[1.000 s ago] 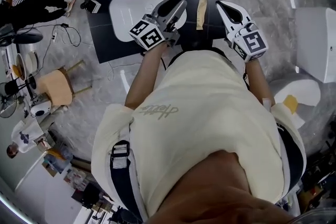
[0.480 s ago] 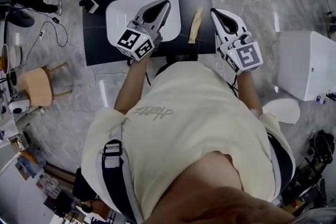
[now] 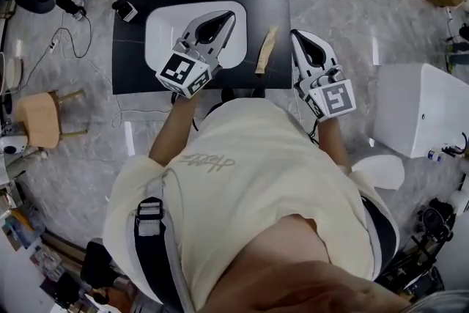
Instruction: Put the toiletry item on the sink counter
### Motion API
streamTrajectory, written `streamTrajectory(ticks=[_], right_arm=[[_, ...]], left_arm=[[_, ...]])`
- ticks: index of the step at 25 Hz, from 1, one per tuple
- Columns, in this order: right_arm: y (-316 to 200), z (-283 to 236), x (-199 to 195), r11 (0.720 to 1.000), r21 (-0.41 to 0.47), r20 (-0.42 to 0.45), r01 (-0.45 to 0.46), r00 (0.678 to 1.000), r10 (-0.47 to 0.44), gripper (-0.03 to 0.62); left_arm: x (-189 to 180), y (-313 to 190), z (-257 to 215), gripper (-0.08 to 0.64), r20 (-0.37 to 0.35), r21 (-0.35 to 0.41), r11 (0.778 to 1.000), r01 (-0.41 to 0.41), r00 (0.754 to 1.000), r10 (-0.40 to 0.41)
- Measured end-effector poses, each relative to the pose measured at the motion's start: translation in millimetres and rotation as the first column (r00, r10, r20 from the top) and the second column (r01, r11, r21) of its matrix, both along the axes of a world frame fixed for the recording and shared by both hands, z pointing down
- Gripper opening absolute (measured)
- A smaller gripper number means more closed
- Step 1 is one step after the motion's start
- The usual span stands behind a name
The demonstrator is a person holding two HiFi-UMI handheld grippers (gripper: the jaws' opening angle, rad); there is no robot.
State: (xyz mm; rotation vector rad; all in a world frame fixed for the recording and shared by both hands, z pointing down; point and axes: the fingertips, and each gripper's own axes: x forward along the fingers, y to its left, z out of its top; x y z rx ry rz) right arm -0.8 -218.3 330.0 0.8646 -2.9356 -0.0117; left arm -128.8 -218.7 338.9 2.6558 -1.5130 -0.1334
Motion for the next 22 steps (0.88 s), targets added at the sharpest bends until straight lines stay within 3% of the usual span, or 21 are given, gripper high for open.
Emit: streamTrajectory(ticks=[22], right_arm=[[-4.1, 21.6, -10.2, 0.998, -0.064, -0.046, -0.007, 0.999, 0.004, -0.006]], left_arm=[[-23.8, -12.6, 34.5, 0.003, -0.018, -0.071, 0.997, 0.024, 1.000, -0.025]])
